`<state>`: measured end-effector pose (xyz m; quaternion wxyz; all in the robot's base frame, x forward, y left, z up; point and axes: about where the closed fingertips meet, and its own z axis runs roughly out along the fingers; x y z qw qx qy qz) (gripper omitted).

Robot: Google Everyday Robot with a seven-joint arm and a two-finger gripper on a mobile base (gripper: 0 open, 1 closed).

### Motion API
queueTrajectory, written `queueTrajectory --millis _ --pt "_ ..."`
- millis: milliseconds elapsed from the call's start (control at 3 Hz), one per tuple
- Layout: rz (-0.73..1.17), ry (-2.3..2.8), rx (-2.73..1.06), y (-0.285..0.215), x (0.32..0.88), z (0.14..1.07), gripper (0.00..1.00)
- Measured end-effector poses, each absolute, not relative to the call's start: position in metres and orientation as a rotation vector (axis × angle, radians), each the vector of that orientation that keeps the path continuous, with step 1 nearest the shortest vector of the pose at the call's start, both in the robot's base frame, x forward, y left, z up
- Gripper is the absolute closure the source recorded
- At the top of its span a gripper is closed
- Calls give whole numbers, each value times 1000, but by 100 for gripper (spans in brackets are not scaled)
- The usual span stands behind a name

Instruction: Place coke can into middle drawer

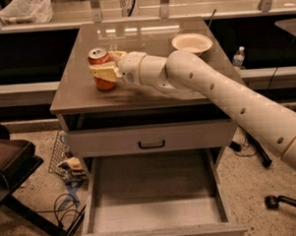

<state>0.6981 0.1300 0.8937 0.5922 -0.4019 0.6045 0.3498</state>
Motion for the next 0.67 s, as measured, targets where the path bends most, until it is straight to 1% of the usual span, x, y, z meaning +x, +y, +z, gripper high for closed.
queueTrajectory --millis 333,667 --pt "817 1404 -938 133 697 894 93" --pt "819 1403 -940 134 696 894 100"
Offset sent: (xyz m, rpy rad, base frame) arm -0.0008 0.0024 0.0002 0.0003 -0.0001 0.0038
